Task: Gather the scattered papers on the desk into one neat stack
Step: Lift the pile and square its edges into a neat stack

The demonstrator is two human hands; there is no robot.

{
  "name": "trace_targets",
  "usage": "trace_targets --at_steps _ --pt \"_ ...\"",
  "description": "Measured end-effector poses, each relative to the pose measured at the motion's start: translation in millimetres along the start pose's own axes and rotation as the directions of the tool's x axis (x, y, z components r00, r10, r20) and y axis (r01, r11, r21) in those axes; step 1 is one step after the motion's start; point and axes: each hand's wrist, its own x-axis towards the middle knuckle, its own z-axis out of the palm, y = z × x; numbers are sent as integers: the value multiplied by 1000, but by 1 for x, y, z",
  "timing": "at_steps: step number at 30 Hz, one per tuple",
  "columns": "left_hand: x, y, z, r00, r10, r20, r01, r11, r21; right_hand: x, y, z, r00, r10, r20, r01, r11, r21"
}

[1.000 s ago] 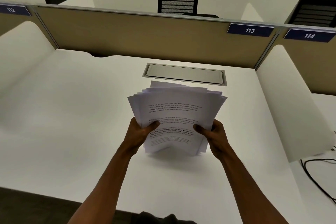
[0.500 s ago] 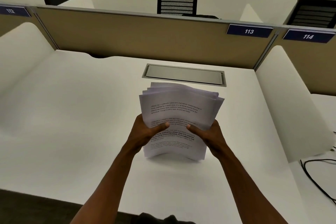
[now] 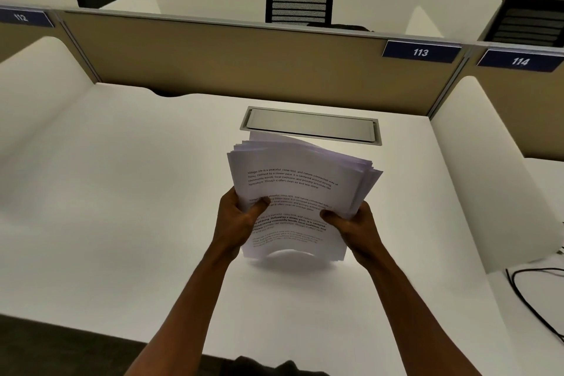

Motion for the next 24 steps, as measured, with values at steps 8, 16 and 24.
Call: trace_targets --at_steps 8,16,24 --pt "-7 -9 -1 999 -27 26 28 999 -32 1 14 -3 1000 20 2 -20 1000 -10" --pt "-8 -15 3 998 -64 2 64 998 4 1 18 3 997 54 -48 -54 999 -7" --pt "-11 15 1 994 104 13 -103 993 -64 0 -22 -5 990 -91 -110 102 990 100"
